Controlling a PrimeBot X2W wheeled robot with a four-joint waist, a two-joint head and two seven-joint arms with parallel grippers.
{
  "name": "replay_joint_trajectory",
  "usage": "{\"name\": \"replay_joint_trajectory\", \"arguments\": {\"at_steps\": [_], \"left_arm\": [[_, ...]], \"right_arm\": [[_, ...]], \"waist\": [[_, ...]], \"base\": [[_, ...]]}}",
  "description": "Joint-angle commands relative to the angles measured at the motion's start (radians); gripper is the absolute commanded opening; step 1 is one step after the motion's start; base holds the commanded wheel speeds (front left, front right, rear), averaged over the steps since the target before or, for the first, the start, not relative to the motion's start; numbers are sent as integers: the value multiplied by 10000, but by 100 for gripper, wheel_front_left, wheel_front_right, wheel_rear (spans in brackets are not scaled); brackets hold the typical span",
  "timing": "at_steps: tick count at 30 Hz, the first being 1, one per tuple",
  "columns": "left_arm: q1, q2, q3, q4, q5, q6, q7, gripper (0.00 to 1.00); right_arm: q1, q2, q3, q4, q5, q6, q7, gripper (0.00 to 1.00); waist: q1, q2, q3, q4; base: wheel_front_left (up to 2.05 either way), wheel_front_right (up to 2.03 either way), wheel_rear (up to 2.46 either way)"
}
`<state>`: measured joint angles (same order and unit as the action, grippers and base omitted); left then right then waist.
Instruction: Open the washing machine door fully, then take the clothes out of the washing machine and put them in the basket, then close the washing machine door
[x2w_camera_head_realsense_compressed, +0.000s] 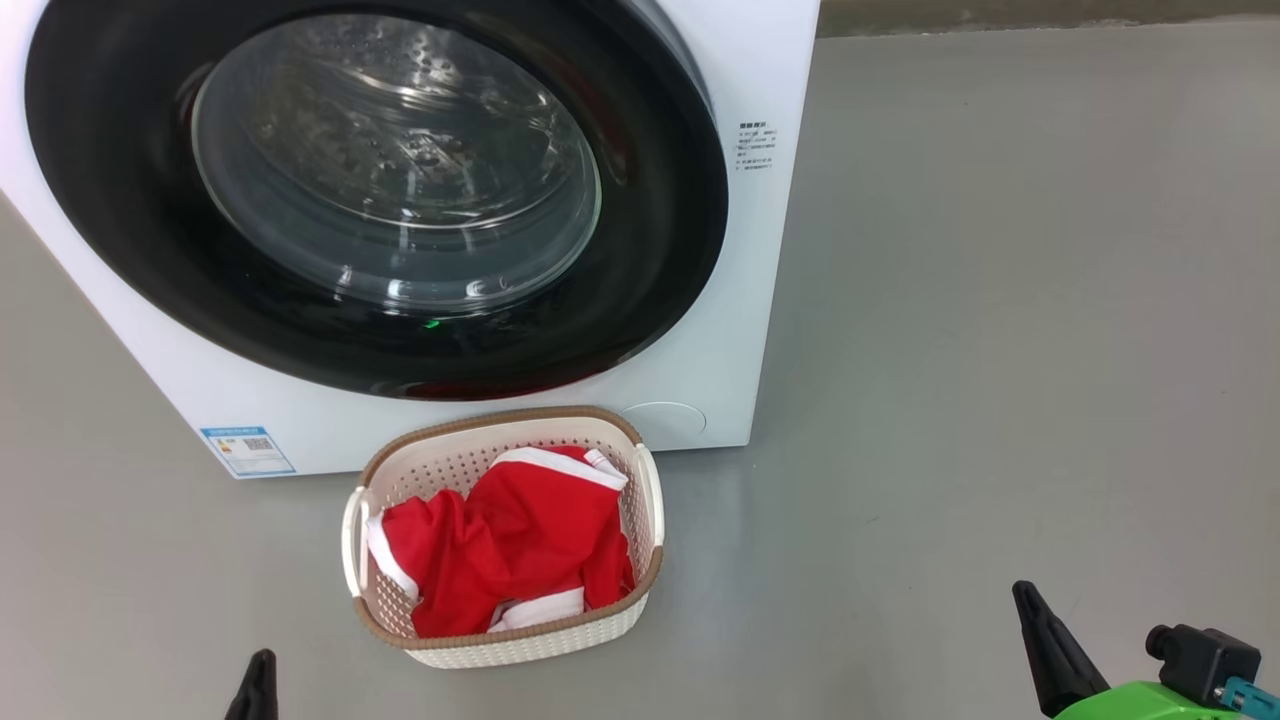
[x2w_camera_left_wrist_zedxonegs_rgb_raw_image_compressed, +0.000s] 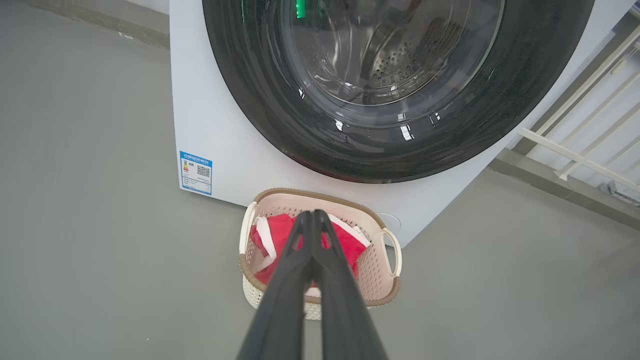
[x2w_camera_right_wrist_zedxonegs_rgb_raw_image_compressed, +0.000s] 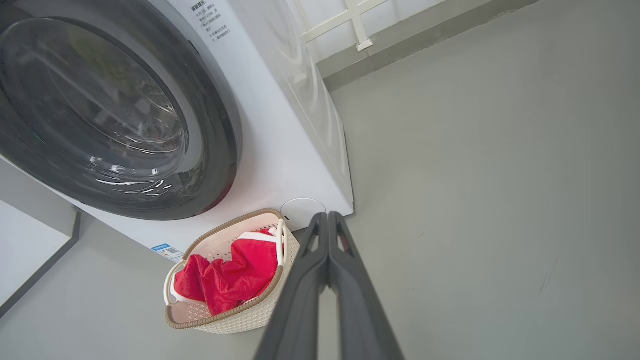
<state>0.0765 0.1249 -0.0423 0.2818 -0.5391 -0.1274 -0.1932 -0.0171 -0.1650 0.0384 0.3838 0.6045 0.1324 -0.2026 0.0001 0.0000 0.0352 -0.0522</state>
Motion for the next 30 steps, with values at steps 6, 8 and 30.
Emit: {"name": "replay_joint_trajectory", "arguments": {"at_steps": [6, 8, 30], "left_arm": [[-401, 74, 234, -228, -789, -7, 196, 0], [-430, 59, 260, -230, -991, -7, 252, 0], [-735, -106, 529, -261, -3102, -13, 852, 0]], "right_arm": [[-282, -16, -165, -335, 750, -4, 226, 0], [-295, 7, -192, -356, 938, -4, 285, 0], [-427, 249, -475, -580, 2914, -7, 903, 0]], "waist": [[-1, 0, -20, 33], [-1, 0, -26, 43], [-1, 0, -90, 147]], "base": [[0, 0, 0], [0, 0, 0], [0, 0, 0]]}}
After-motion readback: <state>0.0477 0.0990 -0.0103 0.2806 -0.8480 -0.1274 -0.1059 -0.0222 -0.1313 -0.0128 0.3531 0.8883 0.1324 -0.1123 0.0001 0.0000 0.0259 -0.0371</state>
